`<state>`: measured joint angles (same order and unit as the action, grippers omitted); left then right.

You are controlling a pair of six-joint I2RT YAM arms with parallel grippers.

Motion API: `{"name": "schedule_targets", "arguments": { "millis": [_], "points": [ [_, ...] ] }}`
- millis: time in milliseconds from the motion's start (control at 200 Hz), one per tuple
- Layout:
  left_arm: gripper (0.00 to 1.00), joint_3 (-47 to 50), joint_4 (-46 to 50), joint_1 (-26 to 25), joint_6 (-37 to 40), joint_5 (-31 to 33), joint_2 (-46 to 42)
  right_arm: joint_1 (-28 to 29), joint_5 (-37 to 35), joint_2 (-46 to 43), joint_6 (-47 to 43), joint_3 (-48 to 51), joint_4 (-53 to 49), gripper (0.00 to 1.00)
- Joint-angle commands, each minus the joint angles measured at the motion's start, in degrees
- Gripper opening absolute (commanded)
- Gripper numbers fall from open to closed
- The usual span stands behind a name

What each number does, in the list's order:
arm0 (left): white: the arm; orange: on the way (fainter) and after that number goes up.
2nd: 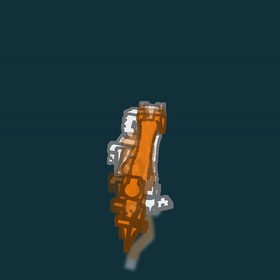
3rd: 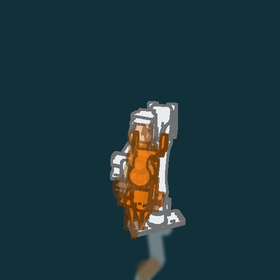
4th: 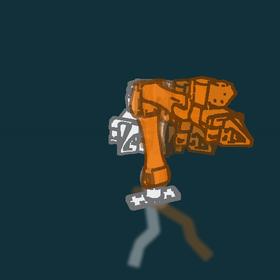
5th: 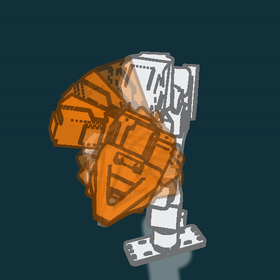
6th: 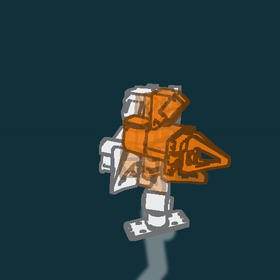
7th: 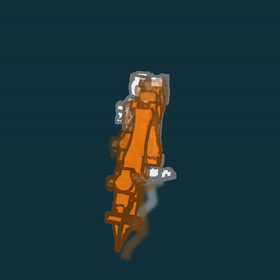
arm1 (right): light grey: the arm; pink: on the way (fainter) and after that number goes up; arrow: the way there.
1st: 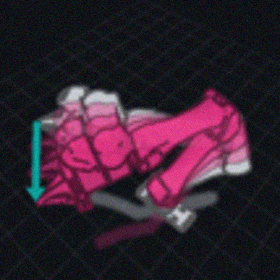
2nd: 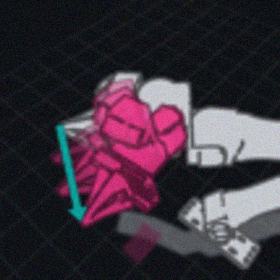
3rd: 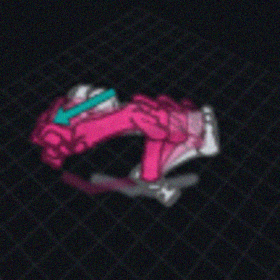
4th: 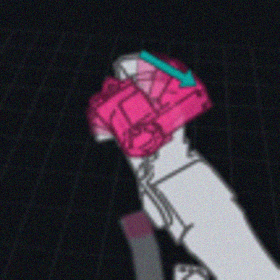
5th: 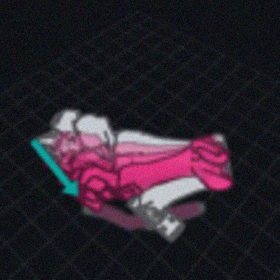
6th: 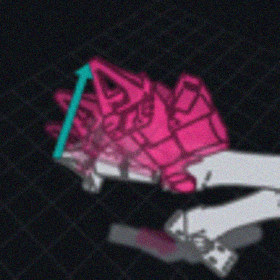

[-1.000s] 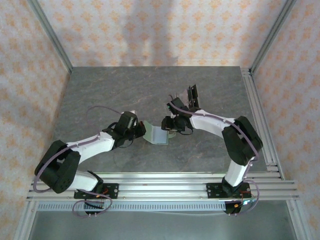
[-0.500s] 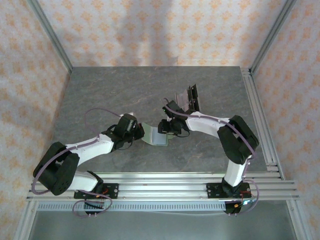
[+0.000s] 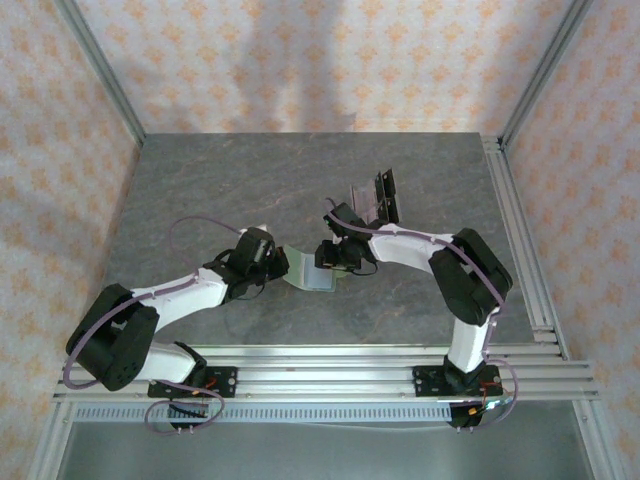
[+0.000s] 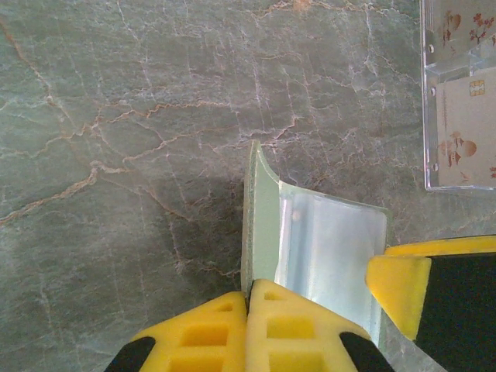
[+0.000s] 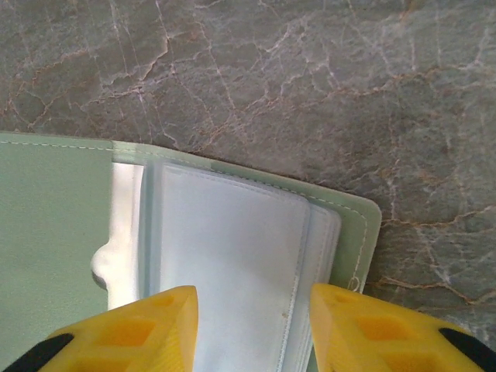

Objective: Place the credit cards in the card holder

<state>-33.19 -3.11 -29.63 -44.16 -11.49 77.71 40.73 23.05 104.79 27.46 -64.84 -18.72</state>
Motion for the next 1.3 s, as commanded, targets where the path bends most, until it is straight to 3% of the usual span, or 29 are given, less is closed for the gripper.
{"name": "schedule_targets", "arguments": {
  "millis": [0,966,1056,1156,1296],
  "points": [
    [0.0,0.67,0.07,-0.39,-0.49,1.61,-0.82,0.4,0.59,1.27,0.72,-1.38,0.92,0.43],
    [0.0,2.24,-0.39,-0.35,-0.34,2.3,-0.51,0.84,10.37,1.98,5.75,-1.6,9.88,0.42],
    [0.2,2.83,1.28,-0.34,-0.4,4.66,-2.31,1.01,10.59,2.05,6.14,-2.23,9.91,0.42],
    [0.55,3.72,3.11,-0.39,-0.4,7.45,-5.1,1.21,10.59,2.26,6.5,-2.85,9.85,0.42],
    [0.76,4.83,6.08,-0.35,-1.37,11.15,-8.4,1.78,10.87,2.86,6.92,-4.07,9.65,0.42]
  ]
}}
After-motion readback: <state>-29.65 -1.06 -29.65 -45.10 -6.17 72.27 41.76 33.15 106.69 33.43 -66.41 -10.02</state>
